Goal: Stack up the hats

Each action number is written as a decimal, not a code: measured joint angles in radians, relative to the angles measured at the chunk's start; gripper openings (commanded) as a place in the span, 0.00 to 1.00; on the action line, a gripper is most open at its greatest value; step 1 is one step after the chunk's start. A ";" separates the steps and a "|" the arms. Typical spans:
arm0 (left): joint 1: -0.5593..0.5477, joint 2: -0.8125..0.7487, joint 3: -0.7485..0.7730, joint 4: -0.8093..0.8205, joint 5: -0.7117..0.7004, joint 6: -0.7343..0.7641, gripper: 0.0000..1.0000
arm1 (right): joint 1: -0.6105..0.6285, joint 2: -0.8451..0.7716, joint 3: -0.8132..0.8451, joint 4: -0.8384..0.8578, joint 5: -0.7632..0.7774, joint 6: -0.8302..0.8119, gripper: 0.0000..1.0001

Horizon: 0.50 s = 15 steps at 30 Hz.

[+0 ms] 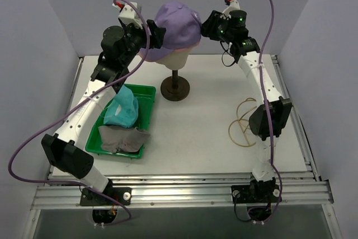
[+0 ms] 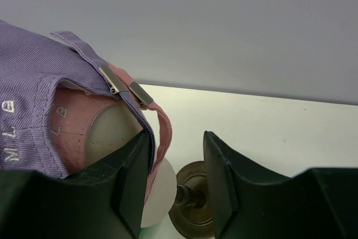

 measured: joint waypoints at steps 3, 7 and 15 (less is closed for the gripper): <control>0.000 -0.003 -0.031 -0.006 -0.017 0.012 0.82 | -0.017 0.000 0.005 -0.007 -0.024 0.011 0.38; 0.000 -0.011 -0.069 -0.044 -0.042 0.019 0.83 | -0.039 -0.001 0.028 -0.029 -0.060 0.023 0.37; 0.000 -0.039 -0.116 -0.057 -0.056 0.027 0.82 | -0.062 -0.008 0.030 -0.016 -0.148 0.048 0.37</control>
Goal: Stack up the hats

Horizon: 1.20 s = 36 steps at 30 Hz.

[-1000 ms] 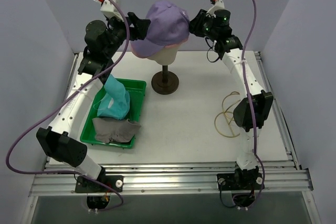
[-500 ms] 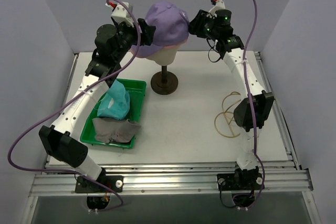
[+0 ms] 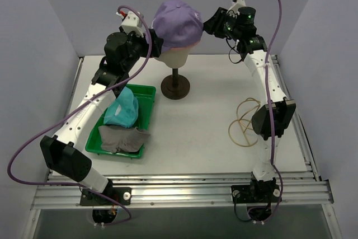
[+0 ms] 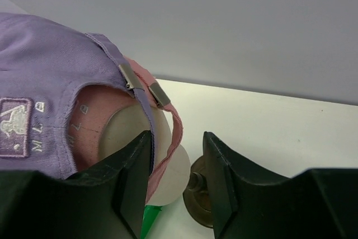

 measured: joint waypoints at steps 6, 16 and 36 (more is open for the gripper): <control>-0.001 0.000 0.000 0.000 0.000 0.000 0.82 | -0.001 -0.010 0.000 0.043 -0.035 0.014 0.38; -0.030 0.042 0.000 0.000 -0.008 0.000 0.82 | -0.003 -0.040 -0.001 0.048 -0.019 0.022 0.39; -0.087 -0.069 -0.037 -0.082 -0.161 0.043 0.83 | -0.002 -0.294 -0.184 -0.049 0.172 -0.071 0.38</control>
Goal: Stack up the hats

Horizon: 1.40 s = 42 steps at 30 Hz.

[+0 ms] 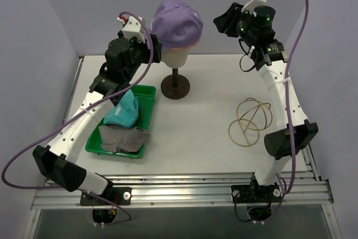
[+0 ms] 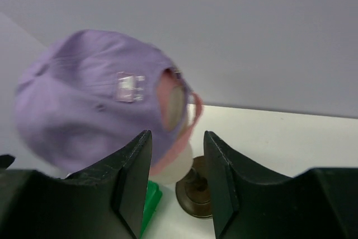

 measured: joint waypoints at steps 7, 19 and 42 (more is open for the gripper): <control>0.060 -0.092 -0.001 -0.014 -0.018 -0.025 0.83 | 0.154 -0.119 -0.076 0.083 -0.008 -0.028 0.38; 0.191 -0.233 -0.318 -0.091 0.023 -0.122 0.82 | 0.206 -0.081 -0.220 0.117 0.011 -0.042 0.38; -0.133 -0.489 -0.735 -0.396 -0.277 -0.216 0.79 | 0.381 -0.754 -0.986 0.145 0.156 -0.010 0.39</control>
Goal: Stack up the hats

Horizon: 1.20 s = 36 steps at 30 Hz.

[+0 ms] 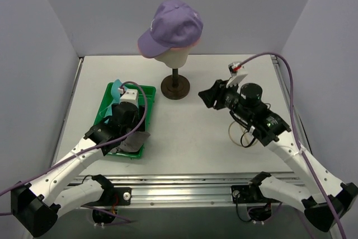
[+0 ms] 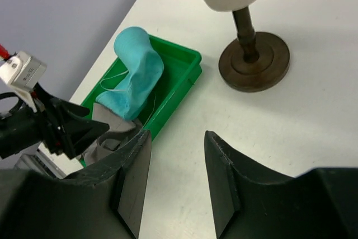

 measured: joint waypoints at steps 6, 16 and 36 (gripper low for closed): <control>-0.003 -0.011 -0.061 0.011 0.042 0.004 0.79 | 0.034 -0.150 -0.217 0.046 0.002 0.048 0.40; -0.003 -0.029 -0.078 0.000 0.083 -0.027 0.78 | 0.042 -0.193 -0.278 0.061 0.002 0.048 0.40; 0.446 0.315 0.193 0.154 0.430 0.069 0.79 | 0.069 -0.216 -0.348 0.126 -0.024 0.053 0.41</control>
